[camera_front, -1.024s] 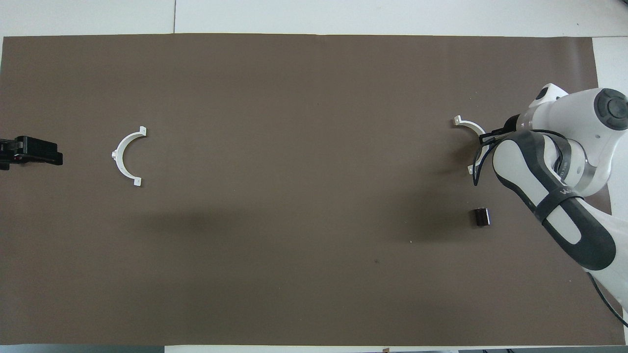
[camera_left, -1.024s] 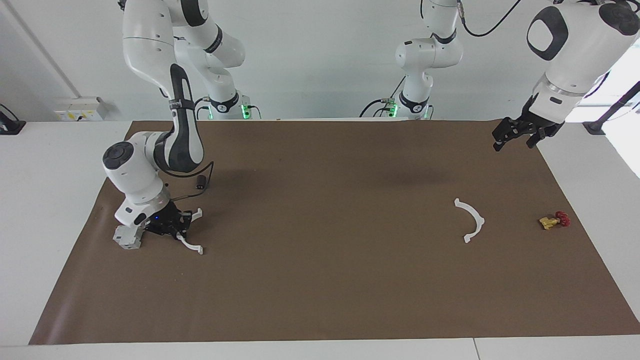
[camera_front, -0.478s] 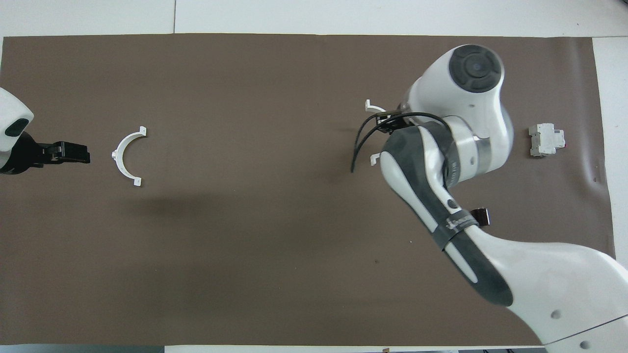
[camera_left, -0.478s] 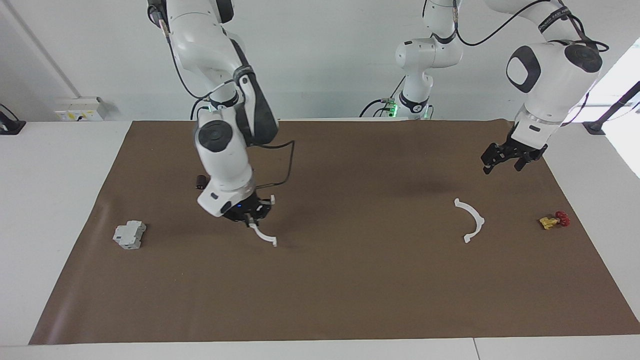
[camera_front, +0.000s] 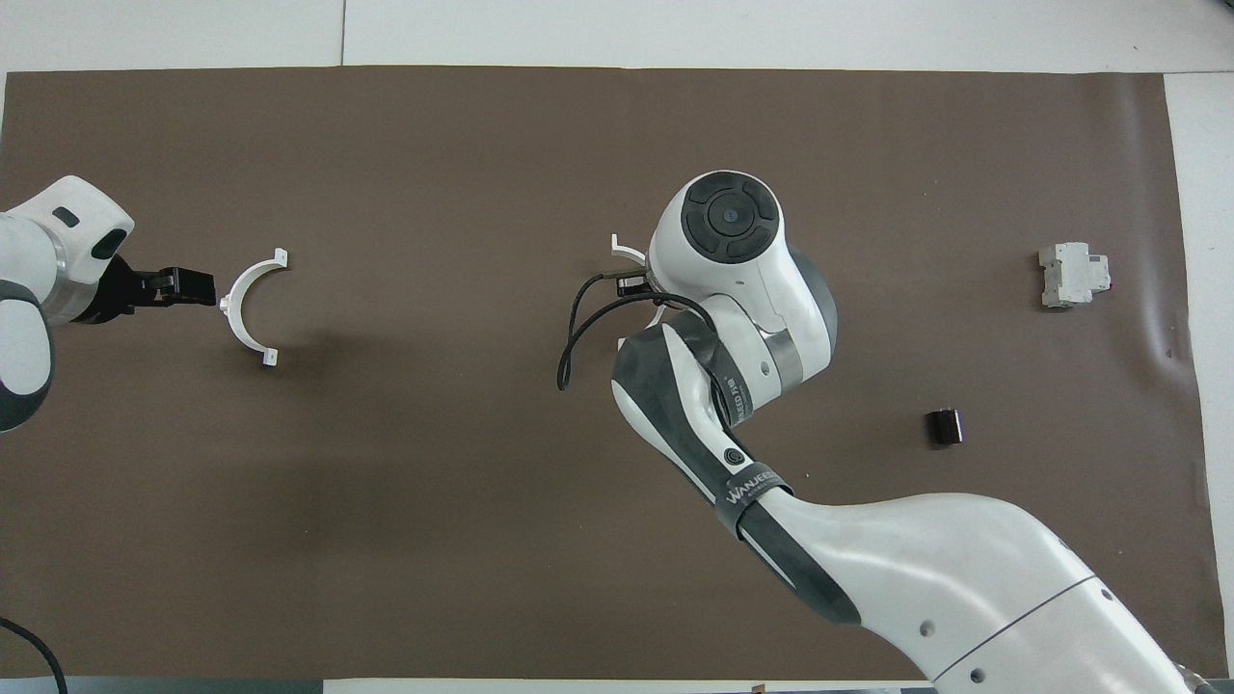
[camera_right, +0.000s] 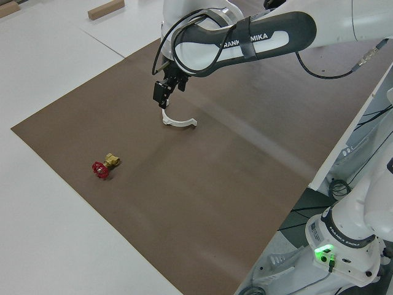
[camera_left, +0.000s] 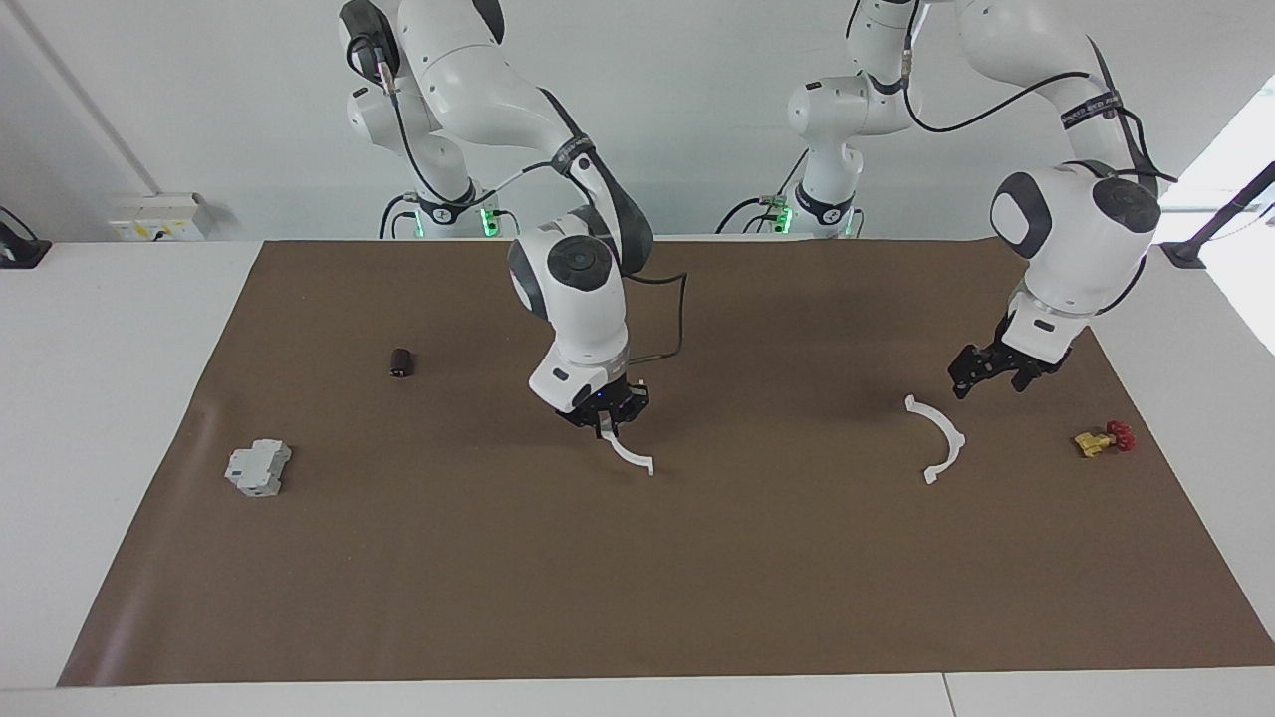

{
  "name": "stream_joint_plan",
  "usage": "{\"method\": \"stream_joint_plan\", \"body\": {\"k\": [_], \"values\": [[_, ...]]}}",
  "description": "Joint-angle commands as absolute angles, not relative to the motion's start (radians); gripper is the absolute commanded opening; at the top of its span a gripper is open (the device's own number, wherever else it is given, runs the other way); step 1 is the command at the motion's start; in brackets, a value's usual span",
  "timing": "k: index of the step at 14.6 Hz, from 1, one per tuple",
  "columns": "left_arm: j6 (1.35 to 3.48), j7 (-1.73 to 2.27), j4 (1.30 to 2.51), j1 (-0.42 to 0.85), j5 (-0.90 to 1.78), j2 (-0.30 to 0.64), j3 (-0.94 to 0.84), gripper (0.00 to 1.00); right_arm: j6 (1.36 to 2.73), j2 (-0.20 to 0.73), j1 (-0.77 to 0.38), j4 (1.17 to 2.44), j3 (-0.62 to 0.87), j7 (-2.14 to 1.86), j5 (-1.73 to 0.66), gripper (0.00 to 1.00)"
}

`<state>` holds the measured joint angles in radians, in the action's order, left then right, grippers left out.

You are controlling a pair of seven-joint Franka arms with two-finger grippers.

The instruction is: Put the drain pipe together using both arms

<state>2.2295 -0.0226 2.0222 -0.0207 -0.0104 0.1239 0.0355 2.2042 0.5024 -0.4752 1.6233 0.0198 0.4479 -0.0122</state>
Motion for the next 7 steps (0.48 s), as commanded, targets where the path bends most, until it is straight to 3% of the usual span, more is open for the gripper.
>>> {"method": "stream_joint_plan", "body": {"k": [1,7], "values": [[2.33,-0.044,2.075,-0.028,-0.025,0.149,0.034,1.0,2.247,0.511,-0.491,1.657,0.017,0.489,-0.002,0.0],[2.402,-0.143,2.088,-0.028,-0.025,0.213,0.034,1.0,2.299,0.499,-0.492,1.716,0.017,0.538,0.014,0.0]]}}
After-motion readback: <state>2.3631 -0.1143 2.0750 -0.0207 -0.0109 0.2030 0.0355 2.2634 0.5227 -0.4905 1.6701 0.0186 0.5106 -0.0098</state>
